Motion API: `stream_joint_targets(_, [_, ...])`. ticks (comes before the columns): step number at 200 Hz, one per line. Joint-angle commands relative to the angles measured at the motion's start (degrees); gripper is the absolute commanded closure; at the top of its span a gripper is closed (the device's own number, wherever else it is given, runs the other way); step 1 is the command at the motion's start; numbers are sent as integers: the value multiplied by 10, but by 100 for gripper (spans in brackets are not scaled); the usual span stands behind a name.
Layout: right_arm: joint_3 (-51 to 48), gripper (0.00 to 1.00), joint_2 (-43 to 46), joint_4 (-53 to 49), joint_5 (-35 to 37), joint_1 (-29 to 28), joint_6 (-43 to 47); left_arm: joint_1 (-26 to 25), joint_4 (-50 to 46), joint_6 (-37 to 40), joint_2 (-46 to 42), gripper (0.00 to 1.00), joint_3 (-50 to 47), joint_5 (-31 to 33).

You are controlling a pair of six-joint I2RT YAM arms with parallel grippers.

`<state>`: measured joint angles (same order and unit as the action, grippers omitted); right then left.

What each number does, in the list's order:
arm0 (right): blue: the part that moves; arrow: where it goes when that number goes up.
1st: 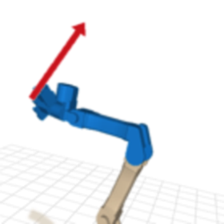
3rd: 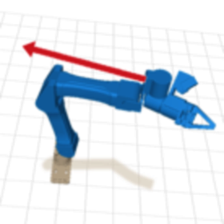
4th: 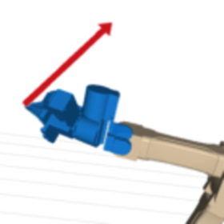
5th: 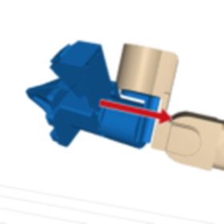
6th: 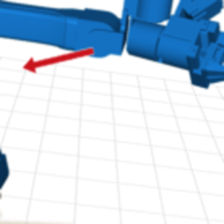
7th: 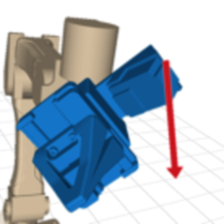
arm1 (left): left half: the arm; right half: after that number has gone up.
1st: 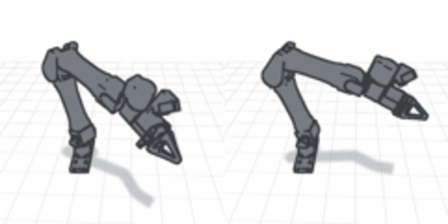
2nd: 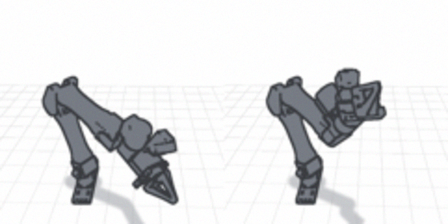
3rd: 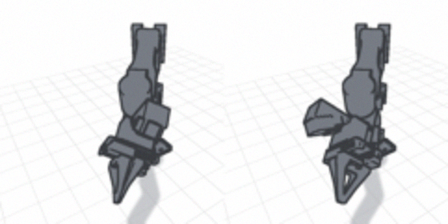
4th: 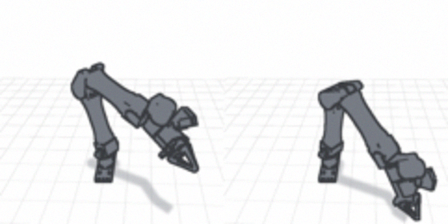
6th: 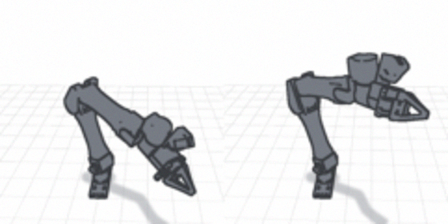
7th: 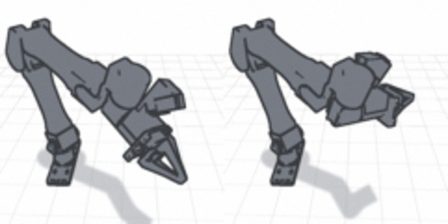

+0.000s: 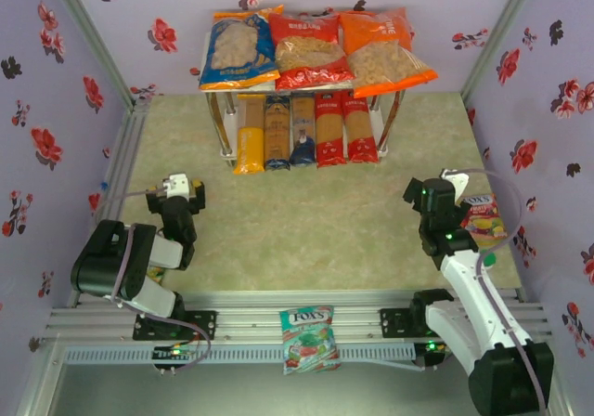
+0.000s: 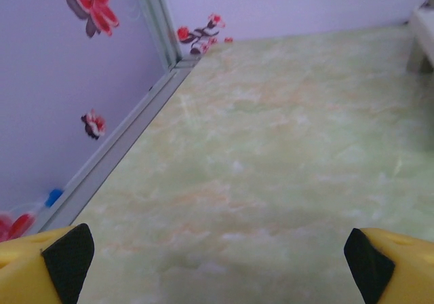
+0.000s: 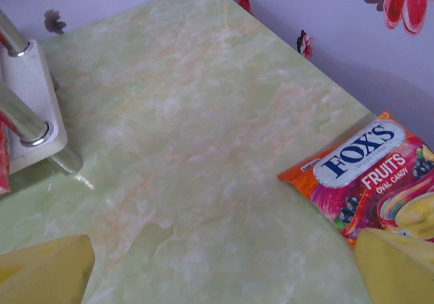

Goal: Place and organize the pasta boxes and bags onto the shelf

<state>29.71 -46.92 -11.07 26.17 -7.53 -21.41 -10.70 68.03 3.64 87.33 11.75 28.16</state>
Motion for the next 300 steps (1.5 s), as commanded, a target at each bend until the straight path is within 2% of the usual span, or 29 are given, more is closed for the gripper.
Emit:
stream_joint_targets(1, [-15, 1, -16, 69, 19, 6, 14, 9, 52, 15, 9, 0, -6, -39])
stream_joint_targets(16, [-22, 1, -29, 103, 22, 7, 21, 25, 64, 12, 34, 0, -3, -80])
stream_joint_targets(49, [-35, 1, -72, 186, 30, 10, 51, 27, 40, 8, 34, 0, 10, -72])
stream_joint_targets(100, [-114, 1, -222, 497, 41, 24, 105, 28, 46, 9, 34, 0, 6, -77])
stream_joint_targets(117, [-127, 1, -244, 537, 55, 27, 114, 27, 47, 9, 34, 0, 6, -78])
stream_joint_targets(141, [-162, 1, -280, 655, 40, 29, 139, 27, 47, 9, 34, 0, 6, -78])
stream_joint_targets(160, [-157, 1, -323, 671, 14, 30, 145, 27, 47, 10, 34, 0, 6, -78])
stream_joint_targets(180, [-151, 1, -391, 742, -11, 29, 166, 28, 46, 9, 34, 0, 6, -78])
stream_joint_targets(205, [-129, 1, -380, 677, -35, 29, 165, 27, 46, 9, 34, 0, 6, -78])
stream_joint_targets(219, [-112, 1, -414, 664, -40, 30, 164, 27, 46, 9, 35, 0, 7, -78])
stream_joint_targets(227, [-90, 1, -446, 691, -27, 32, 168, 27, 45, 9, 35, 0, 7, -79])
stream_joint_targets(240, [-77, 1, -410, 596, -66, 57, 134, 27, 42, 10, 35, 0, 9, -79])
stream_joint_targets(255, [-91, 1, -436, 670, -64, 56, 149, 28, 42, 10, 35, 0, 9, -78])
stream_joint_targets(269, [-80, 1, -416, 614, -66, 56, 141, 27, 42, 9, 35, 0, 9, -78])
stream_joint_targets(285, [-90, 1, -429, 655, -63, 55, 149, 28, 41, 9, 35, 0, 9, -78])
stream_joint_targets(300, [-84, 1, -418, 626, -64, 55, 144, 27, 41, 10, 35, 0, 9, -78])
